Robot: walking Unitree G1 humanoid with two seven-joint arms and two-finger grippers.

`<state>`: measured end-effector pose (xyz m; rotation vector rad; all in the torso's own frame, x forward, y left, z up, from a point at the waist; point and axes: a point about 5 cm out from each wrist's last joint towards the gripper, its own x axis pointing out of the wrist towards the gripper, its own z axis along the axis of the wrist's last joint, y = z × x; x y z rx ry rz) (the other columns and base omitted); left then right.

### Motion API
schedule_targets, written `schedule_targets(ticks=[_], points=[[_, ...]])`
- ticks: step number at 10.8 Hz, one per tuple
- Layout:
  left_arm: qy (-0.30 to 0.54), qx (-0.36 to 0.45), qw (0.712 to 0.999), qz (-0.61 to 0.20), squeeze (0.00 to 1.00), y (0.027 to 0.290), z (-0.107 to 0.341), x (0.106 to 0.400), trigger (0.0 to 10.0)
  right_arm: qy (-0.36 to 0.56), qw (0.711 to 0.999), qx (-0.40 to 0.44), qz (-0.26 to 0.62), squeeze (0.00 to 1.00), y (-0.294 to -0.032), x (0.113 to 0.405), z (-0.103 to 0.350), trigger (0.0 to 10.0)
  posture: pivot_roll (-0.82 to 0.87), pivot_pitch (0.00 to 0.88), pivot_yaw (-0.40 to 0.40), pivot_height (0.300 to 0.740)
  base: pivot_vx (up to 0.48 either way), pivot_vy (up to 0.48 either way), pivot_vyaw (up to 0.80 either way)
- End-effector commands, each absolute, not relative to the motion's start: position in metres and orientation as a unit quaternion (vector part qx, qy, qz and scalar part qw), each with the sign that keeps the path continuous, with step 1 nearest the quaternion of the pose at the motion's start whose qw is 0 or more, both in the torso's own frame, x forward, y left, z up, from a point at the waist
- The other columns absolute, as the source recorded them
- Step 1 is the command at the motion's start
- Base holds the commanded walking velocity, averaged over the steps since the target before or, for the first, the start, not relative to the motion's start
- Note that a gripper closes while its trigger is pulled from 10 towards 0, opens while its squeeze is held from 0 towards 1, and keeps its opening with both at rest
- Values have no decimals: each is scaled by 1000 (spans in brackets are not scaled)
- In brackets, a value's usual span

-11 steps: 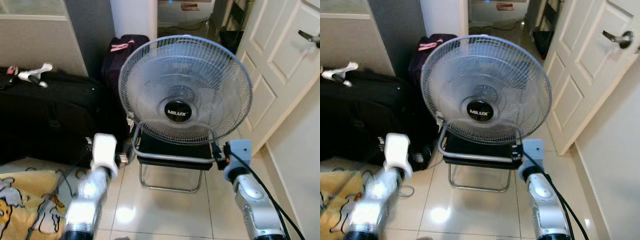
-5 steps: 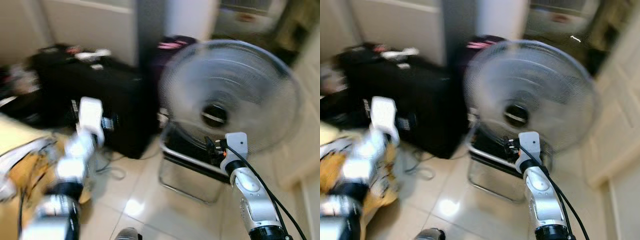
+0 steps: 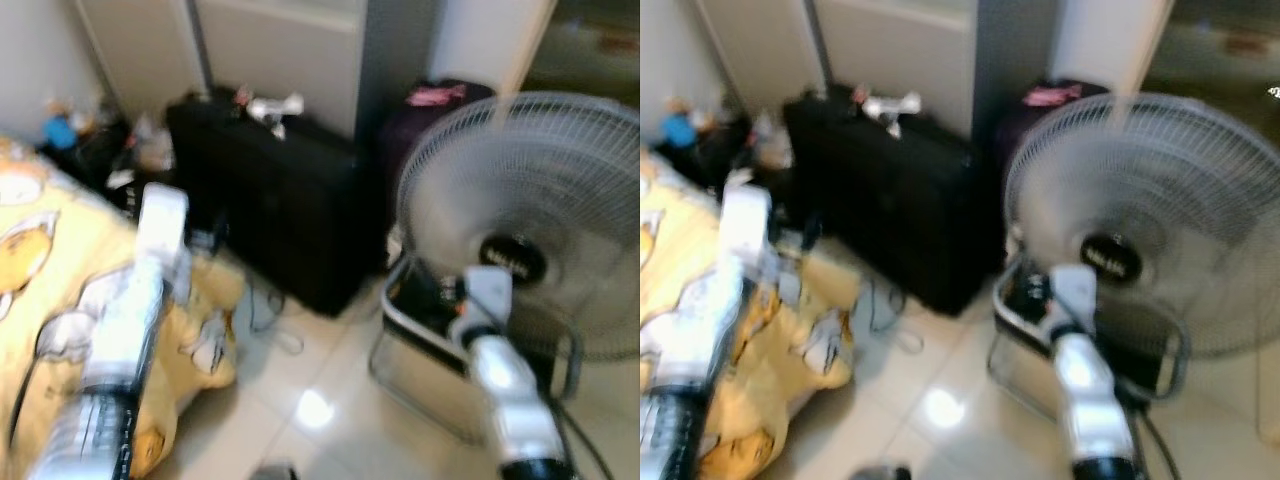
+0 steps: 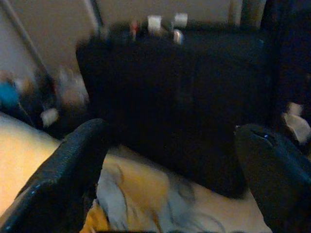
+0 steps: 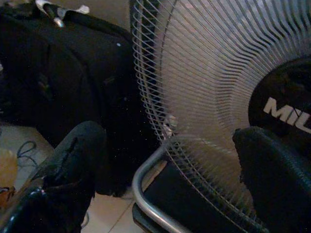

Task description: Clean up the room

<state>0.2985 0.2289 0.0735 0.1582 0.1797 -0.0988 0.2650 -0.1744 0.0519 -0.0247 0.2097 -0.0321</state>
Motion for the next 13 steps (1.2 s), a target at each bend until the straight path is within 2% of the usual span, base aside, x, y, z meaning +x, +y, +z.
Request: schedule_targets(ticks=[1,3,5,6,7,10,13], points=[[66,57,992,-89,0,210,80,295,10000,102,994,-18,-36,1000,-184,263,53,10000,21,0,24,740,0,0,800],[59,66,992,-94,0,189,74,274,10000,96,993,-38,-57,1000,-193,256,55,10000,-10,0,26,740,0,0,800],[80,64,989,-108,0,175,70,268,10000,102,992,-31,-63,1000,-191,250,60,10000,-74,0,56,740,0,283,0],[83,66,989,-100,0,176,70,266,10000,97,992,-32,-70,1000,-189,250,61,10000,-47,0,42,740,0,412,0],[83,65,992,-66,0,185,72,264,10000,80,994,-10,-70,0,-185,251,59,10000,-23,0,22,740,0,412,0],[79,57,994,-45,0,189,82,264,10000,78,996,-8,-41,0,-185,256,64,10000,9,0,3,740,0,415,0],[93,46,994,-18,0,187,77,258,10000,99,994,34,-15,0,-179,255,57,10000,22,0,-8,740,0,403,0]])
